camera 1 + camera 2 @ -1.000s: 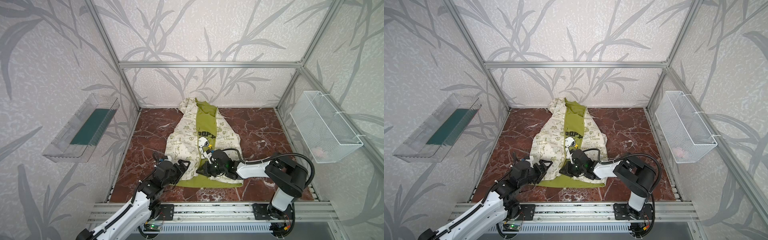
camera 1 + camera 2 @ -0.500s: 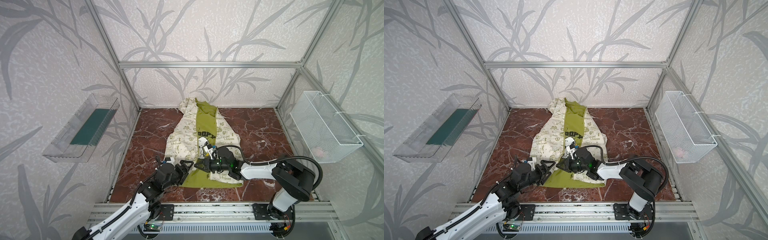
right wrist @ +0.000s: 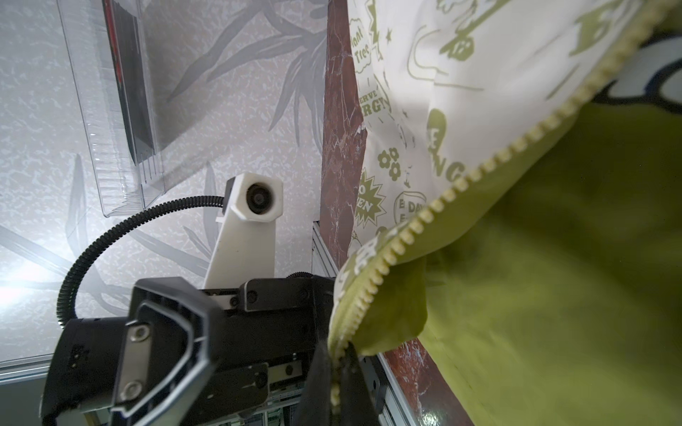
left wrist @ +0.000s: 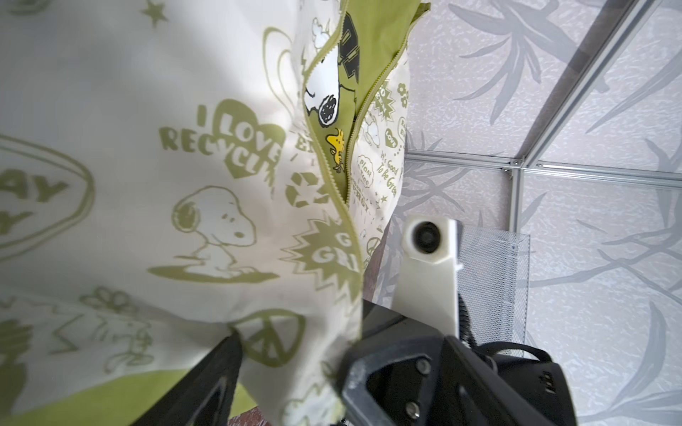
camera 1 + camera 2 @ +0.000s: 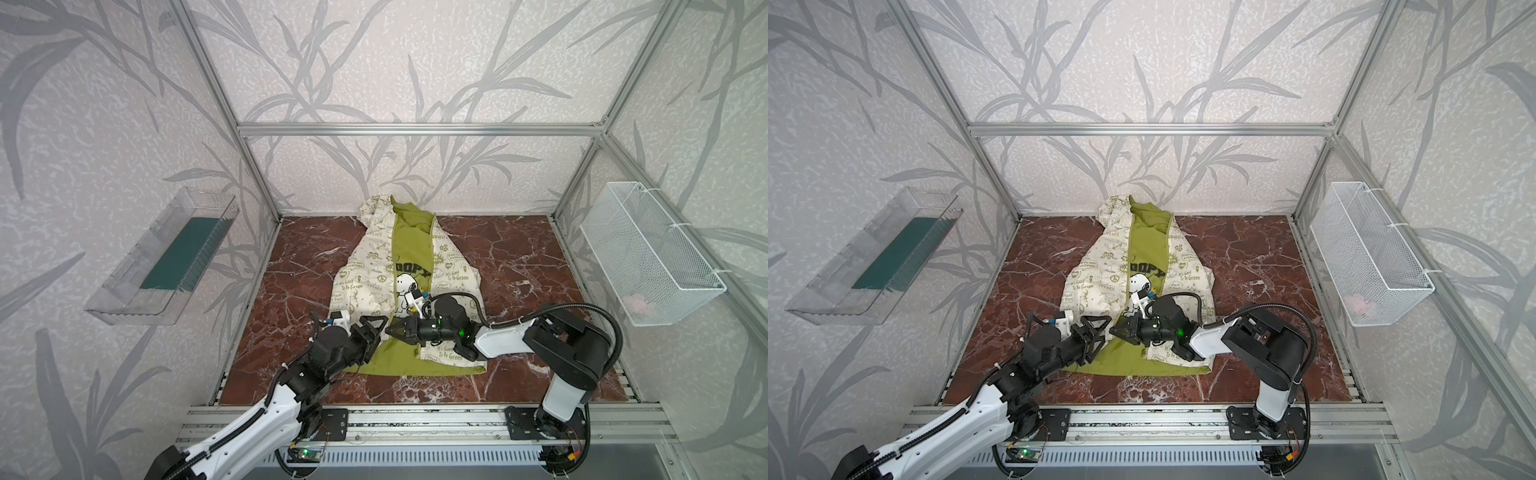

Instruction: Zip up the jacket

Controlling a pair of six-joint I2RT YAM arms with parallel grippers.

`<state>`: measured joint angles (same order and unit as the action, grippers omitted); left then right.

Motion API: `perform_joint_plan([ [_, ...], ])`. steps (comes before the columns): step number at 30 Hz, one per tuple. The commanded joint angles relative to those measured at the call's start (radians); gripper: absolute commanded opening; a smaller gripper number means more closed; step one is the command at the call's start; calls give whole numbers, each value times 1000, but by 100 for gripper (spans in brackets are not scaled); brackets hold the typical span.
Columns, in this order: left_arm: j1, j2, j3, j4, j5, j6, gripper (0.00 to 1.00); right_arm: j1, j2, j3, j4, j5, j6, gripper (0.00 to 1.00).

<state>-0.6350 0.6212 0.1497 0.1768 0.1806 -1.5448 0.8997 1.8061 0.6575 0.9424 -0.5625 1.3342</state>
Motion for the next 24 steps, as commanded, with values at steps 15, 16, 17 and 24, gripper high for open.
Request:
perform_joint_plan([
  [15,-6,-55,-56,-22,-12,-39,74,16,107,41,139,-39,62,0],
  [16,-6,-56,-49,-30,-11,-28,73,18,111,46,139,-37,63,0],
  [17,-6,-54,-46,-30,-7,-25,72,19,114,49,138,-35,63,0],
  [24,-5,-65,-57,2,-2,-31,55,22,136,69,114,-41,65,0],
])
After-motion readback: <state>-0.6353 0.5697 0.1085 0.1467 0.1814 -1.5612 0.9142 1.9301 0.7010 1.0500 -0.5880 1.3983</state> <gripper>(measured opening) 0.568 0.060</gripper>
